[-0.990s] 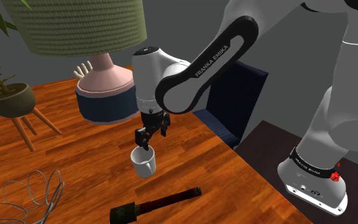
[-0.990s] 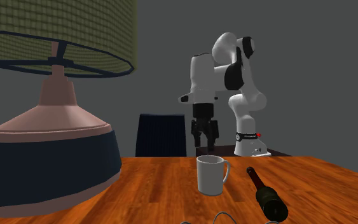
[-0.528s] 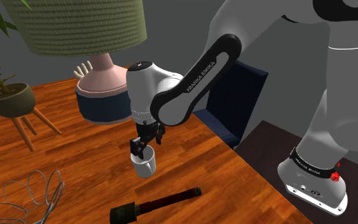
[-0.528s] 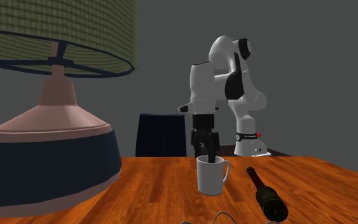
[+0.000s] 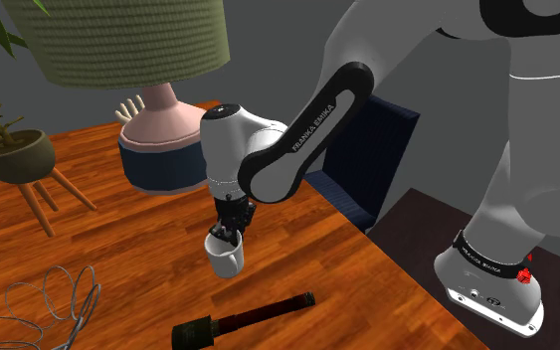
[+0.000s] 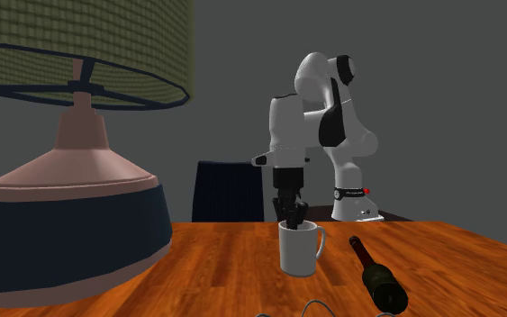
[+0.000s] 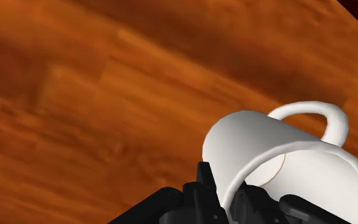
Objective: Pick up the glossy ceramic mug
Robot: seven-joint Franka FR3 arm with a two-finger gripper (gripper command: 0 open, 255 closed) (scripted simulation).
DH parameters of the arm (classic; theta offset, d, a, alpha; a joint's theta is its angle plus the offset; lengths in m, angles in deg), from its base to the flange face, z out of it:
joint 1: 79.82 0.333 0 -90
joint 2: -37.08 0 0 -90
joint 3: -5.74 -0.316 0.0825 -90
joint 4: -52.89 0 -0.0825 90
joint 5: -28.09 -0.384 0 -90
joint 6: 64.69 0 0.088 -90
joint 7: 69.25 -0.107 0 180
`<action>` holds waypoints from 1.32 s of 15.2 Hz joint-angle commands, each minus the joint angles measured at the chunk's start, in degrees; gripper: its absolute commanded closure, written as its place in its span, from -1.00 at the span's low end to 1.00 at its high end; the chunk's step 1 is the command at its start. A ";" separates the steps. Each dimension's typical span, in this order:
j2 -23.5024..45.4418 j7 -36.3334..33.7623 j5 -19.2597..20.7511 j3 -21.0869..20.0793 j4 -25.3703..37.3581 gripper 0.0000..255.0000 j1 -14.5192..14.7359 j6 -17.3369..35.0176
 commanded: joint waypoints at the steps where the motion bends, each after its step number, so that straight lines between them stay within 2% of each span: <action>1: 0.00 0.00 0.00 0.00 0.00 1.00 0.00 0.01; 5: 0.11 -0.04 0.05 0.03 0.09 1.00 0.05 0.02; 20: -7.88 2.95 -4.96 -2.51 2.29 1.00 -1.98 -9.48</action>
